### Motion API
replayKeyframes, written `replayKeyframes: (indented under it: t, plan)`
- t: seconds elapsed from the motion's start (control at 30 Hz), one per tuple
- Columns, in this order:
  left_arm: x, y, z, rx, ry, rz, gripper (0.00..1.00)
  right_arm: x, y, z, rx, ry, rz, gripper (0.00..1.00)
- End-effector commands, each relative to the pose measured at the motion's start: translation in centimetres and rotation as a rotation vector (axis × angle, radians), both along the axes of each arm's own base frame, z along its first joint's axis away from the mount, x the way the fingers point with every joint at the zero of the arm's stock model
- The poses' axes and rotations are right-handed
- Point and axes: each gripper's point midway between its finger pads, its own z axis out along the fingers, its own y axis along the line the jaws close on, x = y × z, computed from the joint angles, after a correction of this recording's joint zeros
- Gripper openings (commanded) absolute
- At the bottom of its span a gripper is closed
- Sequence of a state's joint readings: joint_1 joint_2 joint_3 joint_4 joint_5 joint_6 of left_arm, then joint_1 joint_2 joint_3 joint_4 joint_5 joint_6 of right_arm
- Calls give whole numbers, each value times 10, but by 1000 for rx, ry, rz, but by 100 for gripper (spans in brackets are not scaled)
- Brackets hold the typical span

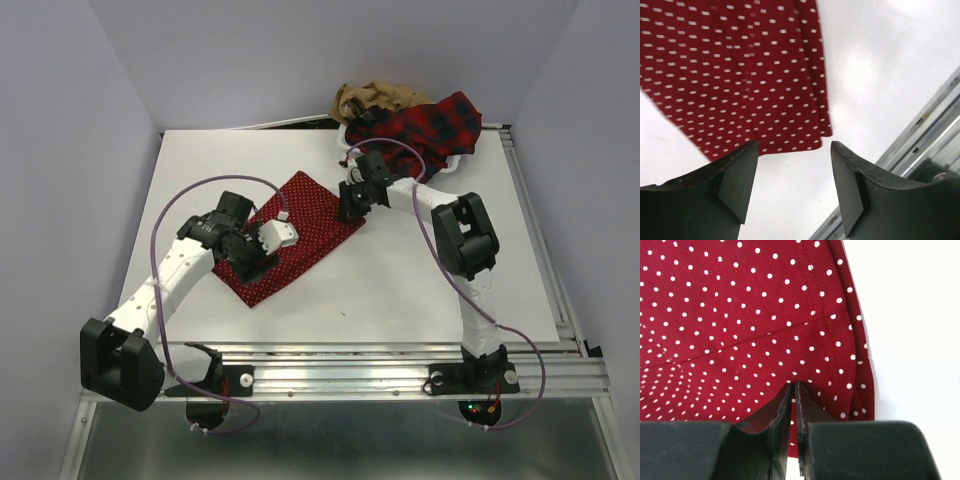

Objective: Fold and stack the skirts

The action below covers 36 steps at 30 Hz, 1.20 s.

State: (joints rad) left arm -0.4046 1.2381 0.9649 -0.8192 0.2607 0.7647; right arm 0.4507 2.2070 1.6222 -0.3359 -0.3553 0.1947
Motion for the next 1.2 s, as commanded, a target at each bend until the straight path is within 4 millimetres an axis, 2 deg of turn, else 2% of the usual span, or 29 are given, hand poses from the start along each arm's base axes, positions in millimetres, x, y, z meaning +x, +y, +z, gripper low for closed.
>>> replayKeyframes:
  t: [0.0,0.07,0.13,0.17,0.23,0.27,0.3,0.33,0.4,0.43,0.47,0.53,0.63,0.67,0.7,0.73,0.77,0.87,0.9,0.93,1.03,1.07,1.17]
  plan:
    - [27,3,30,-92,-97,92,67,9,-3,-13,-146,-80,84,13]
    - [55,27,28,-45,-170,211,61,5,12,-6,-155,-120,140,15]
    - [70,42,22,-17,-194,268,58,-2,26,-7,-193,-162,205,15]
    - [82,51,10,7,-196,307,50,2,30,-5,-206,-184,206,15]
    - [86,60,-7,59,-163,331,46,7,36,-12,-219,-194,208,16]
    - [88,62,-21,73,-131,333,44,20,43,-2,-211,-228,201,16]
    - [88,62,-27,77,-119,332,44,27,45,-2,-215,-244,198,16]
    - [86,64,-43,96,-91,324,43,44,51,-2,-229,-281,192,16]
    - [80,64,-58,109,-55,307,38,60,55,-4,-248,-317,188,16]
    - [74,64,-67,116,-27,278,35,66,55,-14,-266,-325,194,16]
    - [70,64,-76,126,4,271,31,80,59,1,-269,-375,174,16]
    - [59,57,-84,110,63,236,26,92,57,14,-294,-430,165,17]
    - [43,35,-92,91,132,161,23,100,55,39,-306,-514,173,20]
    - [36,26,-92,75,153,138,23,101,54,60,-297,-546,164,20]
    - [32,16,-91,63,159,110,22,99,54,69,-288,-558,164,20]
    - [28,-4,-87,46,157,53,23,94,55,72,-275,-552,172,21]
    - [26,-17,-80,16,151,40,24,91,55,91,-250,-571,170,22]
    - [29,-56,-58,-75,126,-9,29,72,58,95,-187,-521,181,23]
    - [25,-71,-51,-111,137,-26,37,66,58,105,-161,-515,171,24]
    - [31,-81,-39,-144,119,-30,41,57,58,100,-150,-484,182,24]
    - [35,-91,-16,-202,82,-36,52,42,57,106,-107,-441,173,24]
    - [38,-91,-2,-219,33,-41,54,31,57,110,-87,-420,190,25]
    - [44,-81,15,-207,-86,-41,62,9,57,126,-23,-373,203,37]
